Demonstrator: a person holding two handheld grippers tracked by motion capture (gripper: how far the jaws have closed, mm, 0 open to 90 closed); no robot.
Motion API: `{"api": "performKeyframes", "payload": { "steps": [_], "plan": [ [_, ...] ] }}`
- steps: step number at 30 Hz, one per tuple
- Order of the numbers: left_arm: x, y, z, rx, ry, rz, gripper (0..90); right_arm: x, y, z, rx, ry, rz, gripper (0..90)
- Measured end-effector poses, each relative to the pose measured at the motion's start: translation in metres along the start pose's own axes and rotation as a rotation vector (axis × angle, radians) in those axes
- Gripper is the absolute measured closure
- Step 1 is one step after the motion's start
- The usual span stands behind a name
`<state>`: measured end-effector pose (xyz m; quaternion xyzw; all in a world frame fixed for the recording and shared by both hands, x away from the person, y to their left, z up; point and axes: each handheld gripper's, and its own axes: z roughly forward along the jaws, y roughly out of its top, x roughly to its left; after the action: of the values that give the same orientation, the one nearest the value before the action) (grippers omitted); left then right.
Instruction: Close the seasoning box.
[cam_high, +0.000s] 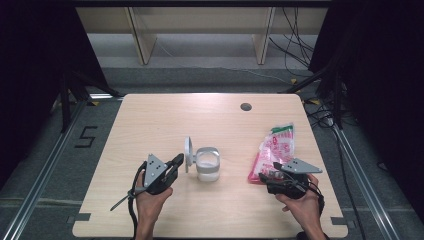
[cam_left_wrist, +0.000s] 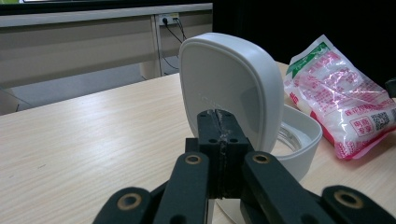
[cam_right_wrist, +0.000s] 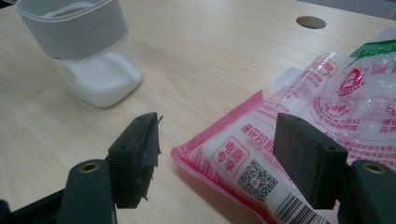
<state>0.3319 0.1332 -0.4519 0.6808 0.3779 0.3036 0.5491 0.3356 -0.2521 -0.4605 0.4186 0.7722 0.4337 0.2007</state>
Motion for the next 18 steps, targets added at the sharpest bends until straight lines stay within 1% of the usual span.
{"api": "performKeyframes", "payload": {
  "steps": [1, 5, 6, 7, 10, 11, 13, 16, 18],
  "plan": [
    [-0.0003, 0.0003, 0.0002, 0.000, -0.002, 0.001, 89.2, -0.0023, 0.0001, 0.0003, 0.000, 0.001, -0.029, 32.3],
    [-0.0018, 0.0015, 0.0015, -0.006, -0.005, 0.002, 89.2, -0.0014, -0.0011, 0.0007, 0.004, 0.003, -0.025, 32.3],
    [-0.0019, 0.0021, 0.0016, -0.002, -0.008, 0.007, 89.2, -0.0015, -0.0013, 0.0013, 0.002, 0.010, -0.023, 32.3],
    [-0.0026, 0.0024, 0.0018, -0.003, -0.007, 0.006, 89.2, -0.0013, -0.0013, 0.0005, 0.004, 0.003, -0.024, 32.3],
    [-0.0040, 0.0033, 0.0023, -0.002, -0.011, 0.018, 89.2, -0.0010, -0.0013, -0.0003, 0.001, 0.005, -0.023, 32.3],
    [-0.0046, 0.0035, 0.0025, -0.004, -0.012, 0.014, 89.1, 0.0006, -0.0017, -0.0001, 0.002, 0.012, -0.005, 32.3],
    [-0.0052, 0.0042, 0.0030, -0.005, -0.014, 0.014, 89.1, -0.0008, -0.0018, -0.0002, 0.000, 0.011, -0.027, 32.3],
    [-0.0065, 0.0054, 0.0038, -0.005, -0.016, 0.018, 89.2, -0.0004, -0.0020, -0.0002, 0.000, 0.018, -0.024, 32.3],
    [-0.0071, 0.0062, 0.0044, -0.006, -0.018, 0.019, 89.1, -0.0002, -0.0019, -0.0013, 0.002, 0.008, -0.027, 32.3]
  ]
}}
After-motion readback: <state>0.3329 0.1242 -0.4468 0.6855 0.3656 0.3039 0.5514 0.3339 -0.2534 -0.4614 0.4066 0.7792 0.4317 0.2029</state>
